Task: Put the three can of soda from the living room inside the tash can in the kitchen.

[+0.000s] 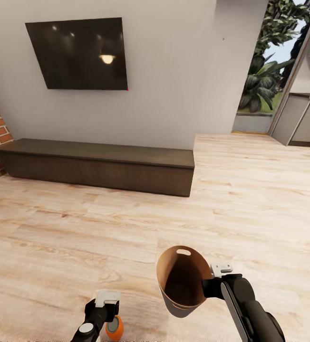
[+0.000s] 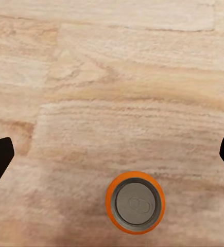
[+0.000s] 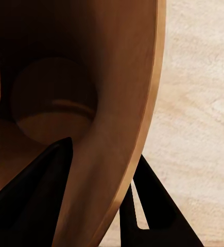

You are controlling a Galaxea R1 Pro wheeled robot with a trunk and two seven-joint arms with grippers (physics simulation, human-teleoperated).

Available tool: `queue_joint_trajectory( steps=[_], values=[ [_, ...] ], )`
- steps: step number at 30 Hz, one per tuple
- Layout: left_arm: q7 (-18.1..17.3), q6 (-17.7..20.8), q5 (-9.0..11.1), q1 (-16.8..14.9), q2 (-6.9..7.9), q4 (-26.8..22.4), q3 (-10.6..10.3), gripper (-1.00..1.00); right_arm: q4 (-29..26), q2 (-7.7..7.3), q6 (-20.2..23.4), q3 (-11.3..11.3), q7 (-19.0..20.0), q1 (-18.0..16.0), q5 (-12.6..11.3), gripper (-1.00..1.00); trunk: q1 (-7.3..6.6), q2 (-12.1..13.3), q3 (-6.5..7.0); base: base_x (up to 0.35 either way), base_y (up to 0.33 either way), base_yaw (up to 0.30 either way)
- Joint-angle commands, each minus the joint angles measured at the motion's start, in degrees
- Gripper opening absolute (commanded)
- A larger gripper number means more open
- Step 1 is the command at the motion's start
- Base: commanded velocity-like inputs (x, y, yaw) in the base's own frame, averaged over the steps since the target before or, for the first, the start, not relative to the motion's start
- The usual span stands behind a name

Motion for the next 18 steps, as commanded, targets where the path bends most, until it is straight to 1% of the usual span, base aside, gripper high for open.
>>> queue_joint_trajectory(
  steps=[1,10,14,15,18],
  values=[
    [0.0,0.0,0.0,0.0,-0.01,0.0,0.01,1.0,-0.03,-0.01,-0.01,0.03,0.01,-0.03,-0.95,-1.0,-0.01,0.0,-0.09,0.0,0.0,0.0],
    [0.0,0.0,0.0,0.0,0.01,0.0,0.0,1.0,-0.68,-0.15,-0.01,-0.03,0.01,-0.03,-0.95,-1.0,-0.01,0.0,-0.9,0.0,0.0,0.0],
    [0.0,0.0,0.0,0.0,0.01,0.0,0.01,1.0,-2.02,-0.39,-0.06,-0.05,-0.05,-0.03,-0.9,-1.0,-0.01,0.0,-1.27,0.0,0.0,0.0],
    [0.0,0.0,0.0,0.0,0.02,0.0,0.02,1.0,-3.29,-0.58,-0.04,-0.07,-0.07,-0.12,-0.88,-1.0,-0.01,0.0,-1.36,0.0,0.0,0.0],
    [0.0,0.0,0.02,0.0,0.03,0.0,0.02,1.0,-4.7,-0.74,-0.02,-0.11,-0.07,-0.24,-0.87,-1.0,-0.01,0.0,-1.63,0.0,0.0,0.0]
  ],
)
